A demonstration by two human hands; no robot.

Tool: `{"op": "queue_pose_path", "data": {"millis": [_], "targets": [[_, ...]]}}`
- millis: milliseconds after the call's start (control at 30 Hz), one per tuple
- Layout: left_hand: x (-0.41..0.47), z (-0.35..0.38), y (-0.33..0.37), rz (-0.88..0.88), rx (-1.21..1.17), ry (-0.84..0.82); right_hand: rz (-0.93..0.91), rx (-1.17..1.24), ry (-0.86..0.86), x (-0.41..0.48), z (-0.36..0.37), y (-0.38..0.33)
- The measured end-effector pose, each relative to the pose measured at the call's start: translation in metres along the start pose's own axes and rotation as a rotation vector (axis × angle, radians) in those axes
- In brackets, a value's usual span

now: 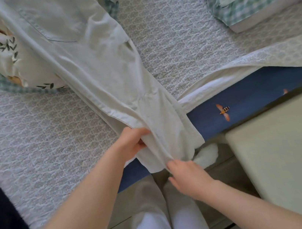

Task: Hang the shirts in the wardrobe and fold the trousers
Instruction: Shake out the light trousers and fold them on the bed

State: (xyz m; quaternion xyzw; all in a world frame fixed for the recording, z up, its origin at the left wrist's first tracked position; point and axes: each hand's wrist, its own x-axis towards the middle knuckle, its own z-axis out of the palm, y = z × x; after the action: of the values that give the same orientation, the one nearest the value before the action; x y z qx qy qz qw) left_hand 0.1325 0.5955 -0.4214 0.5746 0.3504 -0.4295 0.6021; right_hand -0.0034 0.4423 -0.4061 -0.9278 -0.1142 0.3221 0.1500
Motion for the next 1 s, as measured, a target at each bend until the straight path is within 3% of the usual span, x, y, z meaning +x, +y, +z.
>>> {"op": "queue_pose_path", "data": {"millis": [67, 133, 367, 467, 633, 800, 1000], "targets": [[0.002, 0.0, -0.013, -0.007, -0.029, 0.026, -0.033, 0.107, -0.16, 0.001, 0.003, -0.003], [0.004, -0.002, -0.021, 0.014, -0.056, 0.07, -0.02, 0.21, -0.206, 0.004, -0.002, 0.005], [0.007, -0.03, -0.037, 0.07, -0.032, 0.2, 0.268, 0.42, 0.128, 0.05, -0.046, 0.057], [0.006, -0.035, -0.038, 0.117, 0.0, 0.228, 0.386, 0.52, 0.168, 0.08, -0.065, 0.064], [0.002, -0.038, -0.037, 0.027, -0.008, 0.074, 0.496, 0.637, 0.103, 0.109, -0.077, 0.061], [-0.005, -0.034, -0.035, -0.019, -0.028, -0.127, 0.485, 0.875, 0.02, 0.111, -0.079, 0.066], [-0.006, -0.035, -0.045, 0.025, -0.107, -0.017, 0.429, 1.034, -0.177, 0.094, -0.095, 0.102]]}}
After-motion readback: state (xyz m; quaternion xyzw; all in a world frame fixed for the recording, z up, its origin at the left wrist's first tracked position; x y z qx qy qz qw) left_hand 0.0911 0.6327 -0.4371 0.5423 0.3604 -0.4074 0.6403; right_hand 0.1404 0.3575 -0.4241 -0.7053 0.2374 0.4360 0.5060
